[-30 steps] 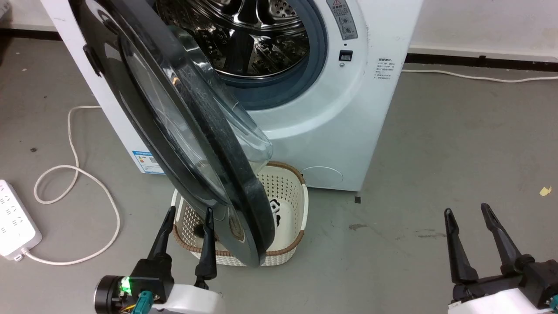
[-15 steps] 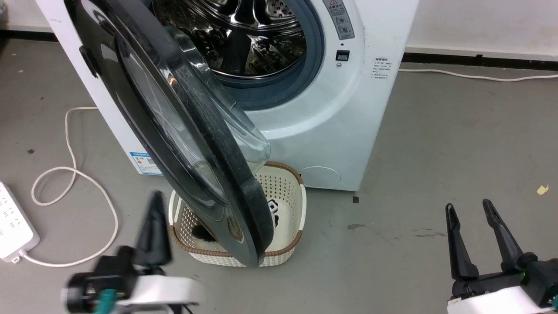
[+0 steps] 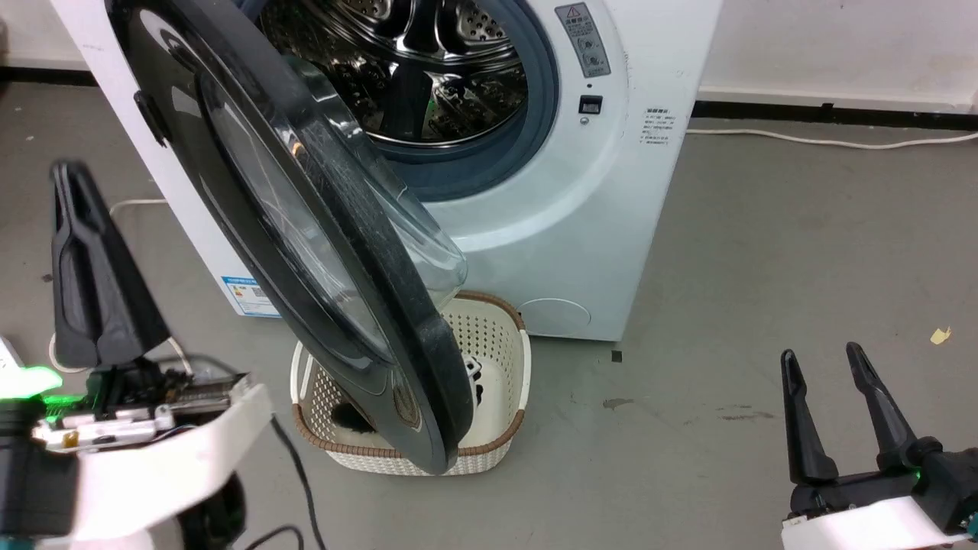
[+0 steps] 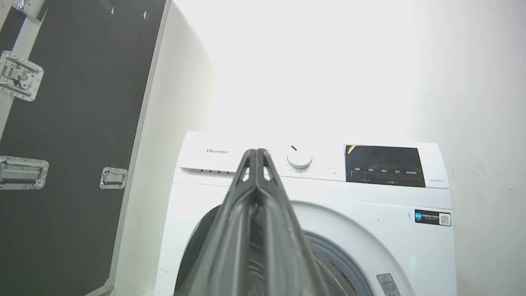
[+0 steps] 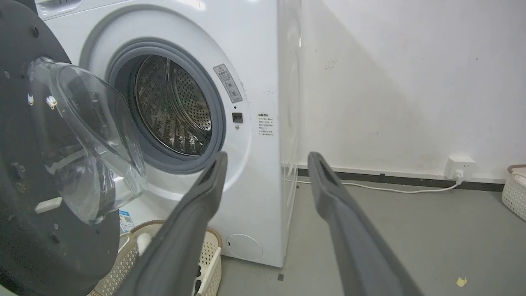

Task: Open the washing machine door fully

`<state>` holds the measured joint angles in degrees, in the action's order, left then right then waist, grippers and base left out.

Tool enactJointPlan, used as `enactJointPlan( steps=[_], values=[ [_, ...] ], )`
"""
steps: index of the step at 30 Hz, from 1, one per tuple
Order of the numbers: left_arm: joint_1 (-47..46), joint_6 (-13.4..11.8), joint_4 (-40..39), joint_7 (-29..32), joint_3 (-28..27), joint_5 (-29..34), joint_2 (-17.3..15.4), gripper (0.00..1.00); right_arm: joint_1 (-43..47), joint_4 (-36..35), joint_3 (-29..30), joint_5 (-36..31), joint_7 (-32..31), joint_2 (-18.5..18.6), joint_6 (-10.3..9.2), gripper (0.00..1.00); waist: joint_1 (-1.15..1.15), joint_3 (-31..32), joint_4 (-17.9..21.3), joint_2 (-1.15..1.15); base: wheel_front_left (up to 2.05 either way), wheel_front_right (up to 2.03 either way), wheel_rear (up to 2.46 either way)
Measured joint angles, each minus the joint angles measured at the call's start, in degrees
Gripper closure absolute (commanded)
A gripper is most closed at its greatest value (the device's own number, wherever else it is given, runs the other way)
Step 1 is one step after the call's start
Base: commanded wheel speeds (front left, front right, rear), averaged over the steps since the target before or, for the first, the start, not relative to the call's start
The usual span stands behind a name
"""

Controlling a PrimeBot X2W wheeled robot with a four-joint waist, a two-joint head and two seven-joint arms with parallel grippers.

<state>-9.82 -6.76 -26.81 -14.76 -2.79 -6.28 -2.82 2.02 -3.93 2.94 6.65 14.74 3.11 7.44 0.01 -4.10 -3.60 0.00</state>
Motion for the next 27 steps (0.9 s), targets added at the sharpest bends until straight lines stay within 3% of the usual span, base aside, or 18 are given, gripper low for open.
enactJointPlan(
  steps=[10,14,19,27],
  values=[
    [-1.2,4.9,1.0,1.3,14.1,6.2,-0.3,1.00,0.0,1.0,-0.4,0.5,0.0,0.0,0.00,0.00,-0.01,0.3,0.3,0.00,0.00,0.00,0.00],
    [0.9,5.9,7.6,7.7,23.1,3.2,-0.1,1.00,0.0,1.3,-0.9,0.9,0.0,0.0,0.00,0.00,-0.01,0.1,0.7,0.00,0.00,0.00,0.00],
    [2.9,5.9,15.9,12.1,28.8,0.4,0.0,1.00,0.0,1.5,-0.8,2.0,0.0,0.0,0.00,0.00,-0.01,-0.2,1.0,0.00,0.00,0.00,0.00],
    [2.7,4.1,26.4,12.0,29.0,-2.5,0.0,1.00,-0.1,1.5,-0.7,2.0,0.0,0.0,0.00,0.00,0.00,-1.1,1.0,0.00,0.00,0.00,0.00]
  ],
)
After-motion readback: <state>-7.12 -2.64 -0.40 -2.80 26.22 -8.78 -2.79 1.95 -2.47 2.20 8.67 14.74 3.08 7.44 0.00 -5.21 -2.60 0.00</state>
